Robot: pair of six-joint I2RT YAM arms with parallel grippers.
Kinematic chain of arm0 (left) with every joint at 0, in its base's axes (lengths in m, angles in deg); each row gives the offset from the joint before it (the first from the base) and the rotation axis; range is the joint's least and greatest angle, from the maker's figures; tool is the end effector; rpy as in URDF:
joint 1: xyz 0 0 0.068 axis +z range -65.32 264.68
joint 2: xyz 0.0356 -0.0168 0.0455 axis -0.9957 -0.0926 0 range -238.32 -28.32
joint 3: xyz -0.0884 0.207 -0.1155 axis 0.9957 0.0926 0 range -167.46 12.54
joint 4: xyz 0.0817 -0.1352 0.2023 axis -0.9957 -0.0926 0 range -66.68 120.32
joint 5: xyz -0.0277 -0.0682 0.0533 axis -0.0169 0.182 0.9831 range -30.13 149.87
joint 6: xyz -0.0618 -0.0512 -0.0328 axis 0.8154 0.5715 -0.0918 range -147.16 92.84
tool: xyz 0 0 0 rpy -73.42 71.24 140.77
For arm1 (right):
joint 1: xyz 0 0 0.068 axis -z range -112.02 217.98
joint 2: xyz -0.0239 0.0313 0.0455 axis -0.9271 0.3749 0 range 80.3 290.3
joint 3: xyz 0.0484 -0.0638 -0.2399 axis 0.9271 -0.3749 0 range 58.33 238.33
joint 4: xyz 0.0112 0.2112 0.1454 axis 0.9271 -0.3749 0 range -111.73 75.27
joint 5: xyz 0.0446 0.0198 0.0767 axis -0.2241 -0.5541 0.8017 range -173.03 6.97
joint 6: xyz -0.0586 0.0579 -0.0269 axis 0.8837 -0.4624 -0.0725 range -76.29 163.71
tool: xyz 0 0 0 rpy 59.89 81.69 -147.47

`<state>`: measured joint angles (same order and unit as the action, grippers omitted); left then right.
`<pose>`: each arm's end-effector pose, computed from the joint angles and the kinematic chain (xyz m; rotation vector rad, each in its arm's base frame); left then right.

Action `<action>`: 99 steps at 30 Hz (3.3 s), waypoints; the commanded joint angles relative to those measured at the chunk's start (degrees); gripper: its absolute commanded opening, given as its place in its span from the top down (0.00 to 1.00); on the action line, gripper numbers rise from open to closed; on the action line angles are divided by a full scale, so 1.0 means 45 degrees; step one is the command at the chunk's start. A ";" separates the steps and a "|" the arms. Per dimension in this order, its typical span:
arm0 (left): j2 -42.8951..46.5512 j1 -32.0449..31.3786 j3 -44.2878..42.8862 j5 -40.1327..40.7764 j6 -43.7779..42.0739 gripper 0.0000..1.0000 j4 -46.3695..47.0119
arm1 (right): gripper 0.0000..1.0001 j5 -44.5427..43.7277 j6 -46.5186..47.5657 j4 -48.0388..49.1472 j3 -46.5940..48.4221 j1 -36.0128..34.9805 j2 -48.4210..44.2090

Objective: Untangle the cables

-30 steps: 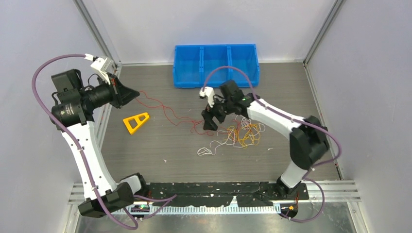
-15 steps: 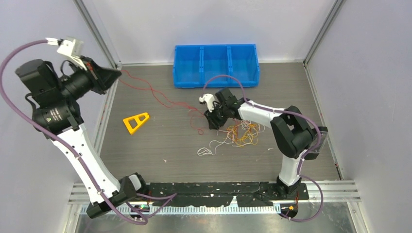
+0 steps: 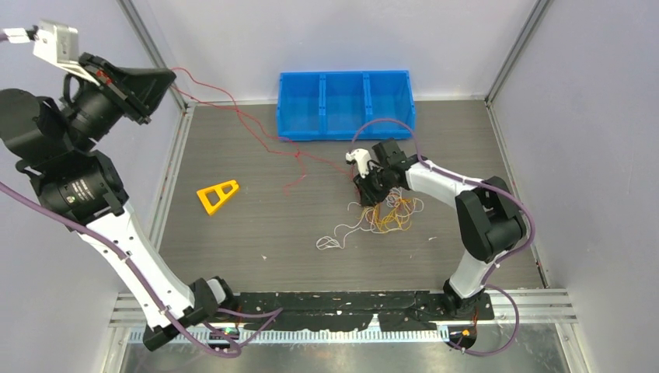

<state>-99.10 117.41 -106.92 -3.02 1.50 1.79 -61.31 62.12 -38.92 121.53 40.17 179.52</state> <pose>0.1677 0.0267 0.6006 0.2628 1.4167 -0.6075 0.3057 0.1932 0.1353 -1.1436 2.3409 0.5541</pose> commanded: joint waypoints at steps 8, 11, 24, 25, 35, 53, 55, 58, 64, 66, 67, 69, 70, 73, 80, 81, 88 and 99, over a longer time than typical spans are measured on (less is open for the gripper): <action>0.2145 -0.4307 0.7211 0.2547 -0.5745 1.00 -0.3716 | 0.95 0.2608 0.0268 -0.1467 0.1035 0.0219 -0.2350; 0.2173 -0.4605 0.9576 0.3692 -0.6775 1.00 -0.3540 | 0.95 0.2724 0.0555 -0.1816 0.1062 0.0218 -0.3037; 0.1664 -0.5815 1.2040 0.2308 -1.2677 0.26 -0.4080 | 0.95 0.3375 0.0422 -0.2327 0.1391 0.0124 -0.3589; 0.1750 -0.6351 1.2206 0.2628 -1.3054 0.26 -0.3922 | 0.95 0.3157 0.0499 -0.2493 0.1418 0.0126 -0.3522; -0.0286 -1.1309 1.3613 0.5075 -1.5336 0.26 -0.2864 | 0.95 0.2518 0.0788 -0.2798 0.0878 0.0146 -0.3105; -0.3500 -1.5674 1.3960 0.8404 -1.6677 0.16 0.1904 | 0.90 0.3186 0.0116 -0.2549 0.0824 0.0614 -0.2318; -0.4142 -1.6051 1.3439 0.8831 -1.7120 0.16 0.1494 | 0.90 0.3197 -0.0006 -0.2503 0.0851 0.0614 -0.2285; -0.5035 -1.6394 1.2679 0.9409 -1.7557 0.20 0.0836 | 0.90 0.3050 -0.0014 -0.2478 0.0816 0.0641 -0.2220; -0.5755 -1.6414 1.1922 1.0162 -1.8765 0.46 -0.0706 | 0.86 0.2736 -0.0031 -0.2338 0.0679 0.0791 -0.2022; -0.5443 -1.6414 1.2303 1.0495 -1.9443 0.61 -0.1254 | 0.83 0.2655 -0.0020 -0.2274 0.0665 0.0881 -0.1914; -0.5142 -1.6397 1.2544 1.0621 -1.9628 0.74 -0.1422 | 0.81 0.2587 -0.0005 -0.2236 0.0664 0.0954 -0.1874; -0.4194 -1.6221 1.2994 1.0701 -1.9673 1.00 -0.1527 | 0.79 0.2327 0.0231 -0.2227 0.0612 0.1050 -0.1662; -0.3543 -1.6041 1.3099 1.0496 -1.9612 1.00 -0.1701 | 0.79 0.2065 0.0325 -0.2224 0.0588 0.1089 -0.1601; -0.1544 -1.5161 1.2907 0.9412 -1.9136 1.00 -0.2632 | 0.74 0.1463 0.0735 -0.2229 0.0373 0.1186 -0.1278; 0.1563 -1.1720 1.0755 0.7003 -1.7870 1.00 -0.4225 | 0.69 -0.0140 0.1457 -0.2186 -0.0073 0.1269 -0.0384; 0.1810 -1.1340 1.0429 0.6716 -1.7788 1.00 -0.4338 | 0.69 -0.0436 0.1524 -0.2185 -0.0180 0.1276 -0.0308; 0.2776 -0.9372 0.8290 0.5866 -1.5144 1.00 -0.3024 | 0.64 -0.1533 0.2007 -0.2378 -0.0425 0.1469 0.0359; 0.2751 -0.8370 0.5624 0.5640 -1.0984 1.00 -0.0299 | 0.60 -0.1727 0.2426 -0.2931 -0.0489 0.1850 0.0217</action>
<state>-86.88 79.25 -78.66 23.12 -55.96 -6.71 -66.28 71.13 -50.09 119.56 47.77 180.55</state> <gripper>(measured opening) 0.007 0.389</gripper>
